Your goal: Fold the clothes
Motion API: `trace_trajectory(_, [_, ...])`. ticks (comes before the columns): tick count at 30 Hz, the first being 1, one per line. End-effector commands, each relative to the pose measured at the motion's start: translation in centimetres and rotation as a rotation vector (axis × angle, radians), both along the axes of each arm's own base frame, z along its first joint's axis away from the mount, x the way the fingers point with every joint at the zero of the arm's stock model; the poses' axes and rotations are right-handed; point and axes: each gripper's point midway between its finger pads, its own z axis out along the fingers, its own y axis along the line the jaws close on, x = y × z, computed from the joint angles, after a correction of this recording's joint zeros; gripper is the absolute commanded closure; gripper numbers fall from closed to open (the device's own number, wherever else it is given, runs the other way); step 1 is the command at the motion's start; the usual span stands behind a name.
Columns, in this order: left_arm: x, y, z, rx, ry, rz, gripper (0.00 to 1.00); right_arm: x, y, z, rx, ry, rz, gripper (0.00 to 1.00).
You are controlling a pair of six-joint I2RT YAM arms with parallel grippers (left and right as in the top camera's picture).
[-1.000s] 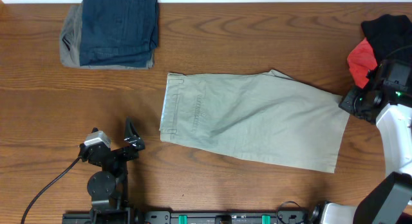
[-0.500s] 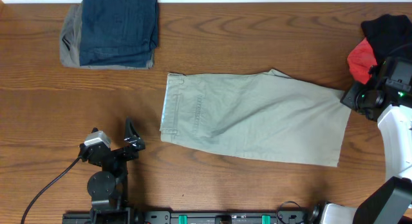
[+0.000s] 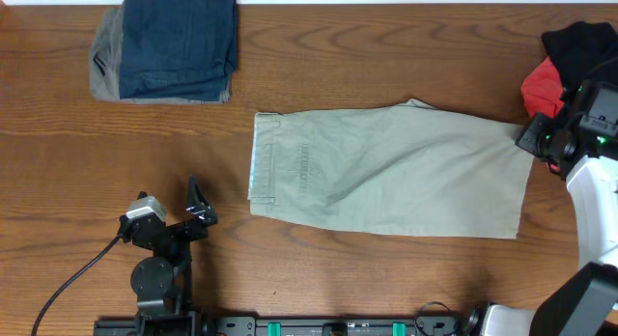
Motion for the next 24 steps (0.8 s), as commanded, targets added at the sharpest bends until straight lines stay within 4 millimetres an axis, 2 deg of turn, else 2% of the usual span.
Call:
trace_trajectory(1, [-0.1,0.3,-1.8,0.011,0.054,0.012,0.02,0.6,-1.9,-0.9,-0.072,0.036,-0.035,0.98])
trace_trajectory(6, [-0.1,0.3,-1.8,0.011,0.054,0.012,0.02,1.5,-2.2,-3.2,-0.062,0.058,-0.038,0.98])
trace_trajectory(7, [-0.1,0.3,-1.8,0.011,0.054,0.012,0.02,1.6,-2.3,-3.6,-0.060,0.064,-0.037,0.95])
trace_trajectory(8, [-0.1,0.3,-1.8,0.011,0.054,0.012,0.02,1.8,-2.3,-3.9,-0.059,0.067,-0.037,0.82])
trace_trajectory(9, [-0.1,0.3,-1.8,0.011,0.054,0.012,0.02,1.8,-2.3,-4.2,-0.058,0.073,-0.036,0.54])
trace_trajectory(11, [-0.1,0.3,-1.8,0.011,0.054,0.012,0.02,1.7,-2.3,-4.4,-0.056,0.078,-0.036,0.12])
trace_trajectory(12, [-0.1,0.3,-1.8,0.011,0.054,0.012,0.02,1.7,-2.3,-4.3,-0.056,0.079,-0.035,0.01])
trace_trajectory(18, [-0.1,0.3,-1.8,0.011,0.054,0.012,0.02,1.1,-1.7,-2.6,-0.017,0.096,-0.052,0.01])
trace_trajectory(21, [-0.1,0.3,-1.8,0.011,0.054,0.012,0.02,1.1,-0.3,-1.1,0.049,0.092,-0.015,0.01])
trace_trajectory(24, [-0.1,0.3,-1.8,0.011,0.054,0.012,0.02,0.9,2.2,-0.2,0.172,0.096,0.055,0.01])
